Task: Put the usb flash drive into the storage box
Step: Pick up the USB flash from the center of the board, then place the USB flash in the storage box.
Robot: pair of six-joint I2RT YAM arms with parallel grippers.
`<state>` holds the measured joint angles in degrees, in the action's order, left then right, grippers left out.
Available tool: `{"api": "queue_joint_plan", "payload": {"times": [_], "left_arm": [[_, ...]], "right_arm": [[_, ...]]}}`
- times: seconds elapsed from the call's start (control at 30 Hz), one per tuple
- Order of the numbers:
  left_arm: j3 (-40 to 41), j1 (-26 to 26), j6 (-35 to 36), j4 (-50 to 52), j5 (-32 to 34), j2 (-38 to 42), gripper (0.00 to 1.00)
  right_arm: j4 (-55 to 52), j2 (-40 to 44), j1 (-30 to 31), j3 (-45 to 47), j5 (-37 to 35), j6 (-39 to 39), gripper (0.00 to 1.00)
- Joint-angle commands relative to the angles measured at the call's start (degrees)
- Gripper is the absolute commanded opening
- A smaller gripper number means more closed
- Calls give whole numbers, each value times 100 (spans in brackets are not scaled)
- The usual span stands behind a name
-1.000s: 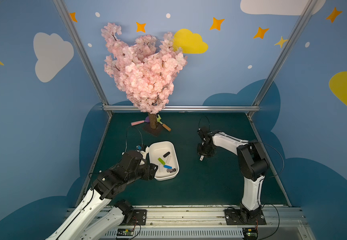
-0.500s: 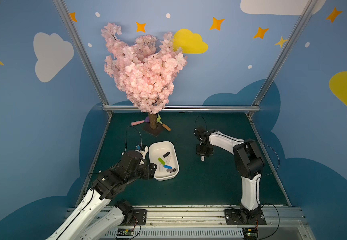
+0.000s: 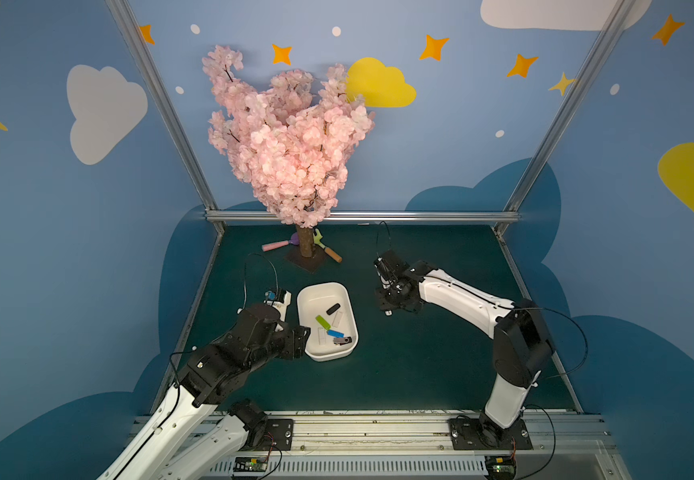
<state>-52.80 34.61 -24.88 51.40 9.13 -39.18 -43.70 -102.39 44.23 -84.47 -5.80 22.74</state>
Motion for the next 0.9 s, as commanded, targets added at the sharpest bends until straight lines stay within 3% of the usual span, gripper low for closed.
{"api": "queue_joint_plan", "payload": {"times": [0.0, 0.17, 0.7, 0.87], "left_arm": [[-20, -21, -47, 80, 151, 50, 73], [-20, -9, -56, 81, 154, 31, 74], [-4, 2, -63, 81, 99, -11, 74], [0, -4, -63, 81, 98, -25, 74]], "right_arm": [[-50, 120, 231, -292, 290, -338, 19], [26, -219, 578, -718, 795, -241, 19], [-130, -1912, 1160, -1699, 694, 166, 23], [-117, -1959, 1228, -1766, 694, 115, 37]]}}
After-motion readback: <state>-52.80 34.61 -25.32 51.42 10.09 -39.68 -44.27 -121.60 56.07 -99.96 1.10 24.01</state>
